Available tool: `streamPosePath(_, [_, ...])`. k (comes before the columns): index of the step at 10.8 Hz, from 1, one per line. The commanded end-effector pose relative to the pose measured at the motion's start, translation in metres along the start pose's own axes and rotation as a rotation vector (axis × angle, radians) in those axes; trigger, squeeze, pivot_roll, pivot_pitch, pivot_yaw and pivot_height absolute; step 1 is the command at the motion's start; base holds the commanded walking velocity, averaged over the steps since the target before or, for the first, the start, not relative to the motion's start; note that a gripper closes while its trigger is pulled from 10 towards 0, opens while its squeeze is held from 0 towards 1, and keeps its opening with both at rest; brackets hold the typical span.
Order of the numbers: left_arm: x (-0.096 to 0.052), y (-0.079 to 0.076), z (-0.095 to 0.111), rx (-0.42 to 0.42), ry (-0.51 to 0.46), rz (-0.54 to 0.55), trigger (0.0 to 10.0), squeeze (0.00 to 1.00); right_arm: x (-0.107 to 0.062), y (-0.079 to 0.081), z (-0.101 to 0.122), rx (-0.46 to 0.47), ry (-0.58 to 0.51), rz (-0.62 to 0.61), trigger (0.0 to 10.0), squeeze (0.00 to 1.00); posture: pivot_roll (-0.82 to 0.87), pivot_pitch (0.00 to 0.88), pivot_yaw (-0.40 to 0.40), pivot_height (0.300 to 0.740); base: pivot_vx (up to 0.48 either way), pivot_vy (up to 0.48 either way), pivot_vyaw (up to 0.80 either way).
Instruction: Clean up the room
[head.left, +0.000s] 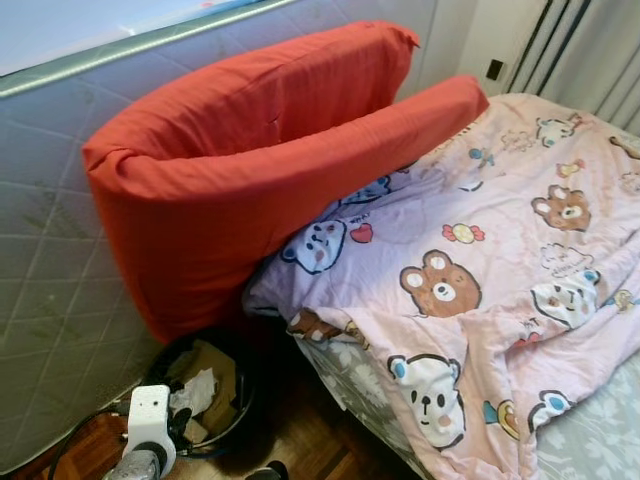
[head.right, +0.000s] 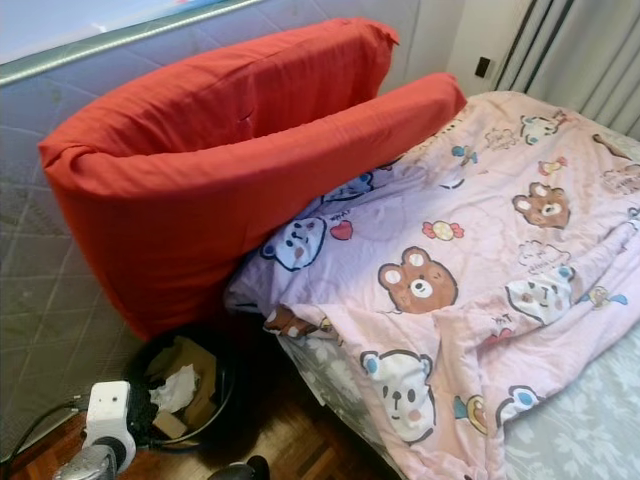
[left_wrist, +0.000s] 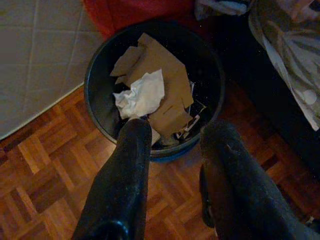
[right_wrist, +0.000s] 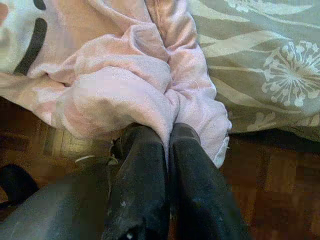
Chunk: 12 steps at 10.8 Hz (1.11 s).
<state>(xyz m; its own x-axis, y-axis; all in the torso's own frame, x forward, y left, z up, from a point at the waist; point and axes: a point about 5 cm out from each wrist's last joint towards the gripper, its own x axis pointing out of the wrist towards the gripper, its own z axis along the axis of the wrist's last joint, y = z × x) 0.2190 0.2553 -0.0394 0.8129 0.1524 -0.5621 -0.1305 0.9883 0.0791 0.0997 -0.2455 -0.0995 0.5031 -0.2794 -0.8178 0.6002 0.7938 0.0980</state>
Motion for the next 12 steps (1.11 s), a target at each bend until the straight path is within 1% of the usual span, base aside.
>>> streamPosePath(1, [-0.004,-0.002,-0.012,0.023,0.048,-0.018,10.0,0.00,-0.002,-0.002,-0.005,0.017,0.002,-0.009,10.0,0.00,0.16,0.145,-0.003,0.740,0.000,0.000,0.00])
streamPosePath(6, [-0.004,-0.006,-0.013,0.029,0.051,-0.038,10.0,0.00,0.001,0.005,0.007,-0.001,-0.066,-0.004,10.0,0.00,0.16,0.135,-0.002,0.740,0.000,0.000,0.00])
streamPosePath(11, [-0.005,-0.002,-0.015,0.036,0.067,-0.035,10.0,0.00,0.001,0.015,0.007,0.000,-0.086,0.014,10.0,0.00,0.16,0.121,0.005,0.740,0.000,0.000,0.00])
streamPosePath(12, [-0.005,-0.002,-0.015,0.034,0.068,-0.034,10.0,0.00,0.001,0.015,0.007,0.000,-0.085,0.015,10.0,0.00,0.16,0.121,0.004,0.740,-0.244,0.000,0.00])
